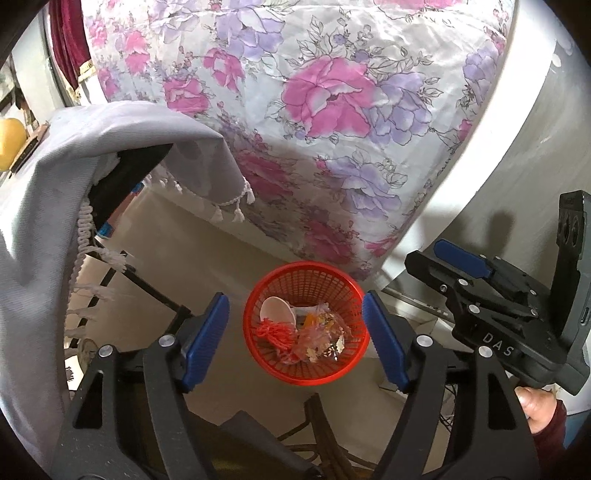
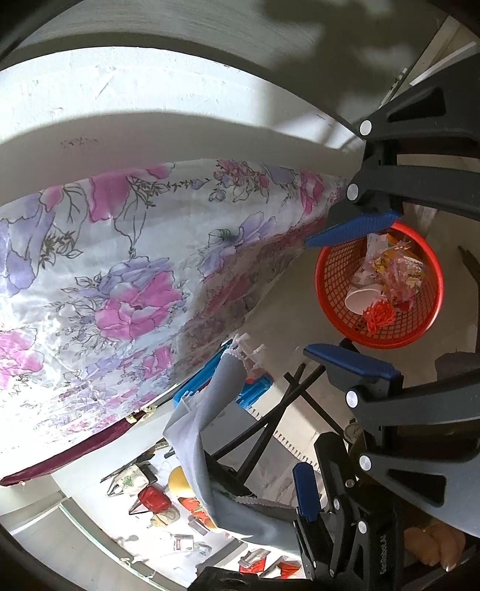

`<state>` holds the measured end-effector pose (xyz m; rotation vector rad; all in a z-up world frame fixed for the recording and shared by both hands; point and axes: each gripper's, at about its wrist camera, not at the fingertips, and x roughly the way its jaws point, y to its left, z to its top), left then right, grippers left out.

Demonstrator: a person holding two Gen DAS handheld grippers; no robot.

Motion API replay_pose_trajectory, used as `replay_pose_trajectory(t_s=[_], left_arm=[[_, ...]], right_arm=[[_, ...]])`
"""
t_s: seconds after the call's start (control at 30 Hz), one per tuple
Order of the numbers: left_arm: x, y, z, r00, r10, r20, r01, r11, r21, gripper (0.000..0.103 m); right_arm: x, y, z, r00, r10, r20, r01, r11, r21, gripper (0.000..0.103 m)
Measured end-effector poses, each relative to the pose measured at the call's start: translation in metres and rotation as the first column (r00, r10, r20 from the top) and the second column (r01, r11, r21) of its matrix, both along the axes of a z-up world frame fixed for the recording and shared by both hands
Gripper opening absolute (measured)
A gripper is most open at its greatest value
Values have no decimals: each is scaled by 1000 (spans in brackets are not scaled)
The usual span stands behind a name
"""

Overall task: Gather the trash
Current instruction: 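Move both grippers back over the table toward the remaining trash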

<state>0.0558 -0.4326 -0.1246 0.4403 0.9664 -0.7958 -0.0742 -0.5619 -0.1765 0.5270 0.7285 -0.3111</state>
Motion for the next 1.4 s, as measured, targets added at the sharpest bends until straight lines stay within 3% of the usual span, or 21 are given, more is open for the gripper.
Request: replay_pose_trajectory(t_s=[0.37, 0.63, 0.8, 1.4], left_arm=[[-11, 7, 16, 998, 5, 56, -3, 1000, -27, 80], [-18, 19, 32, 994, 23, 107, -18, 999, -51, 88], [-18, 30, 45, 991, 46, 128, -36, 996, -81, 89], [-29, 96, 106, 968, 152, 198, -106, 968, -227, 93]], right_arm=[[0, 4, 8, 1000, 8, 13, -8, 1000, -17, 55], [1, 12, 20, 1000, 17, 17, -16, 999, -44, 63], [1, 19, 34, 999, 22, 33, -20, 997, -70, 69], [-2, 66, 107, 989, 108, 103, -86, 976, -200, 73]])
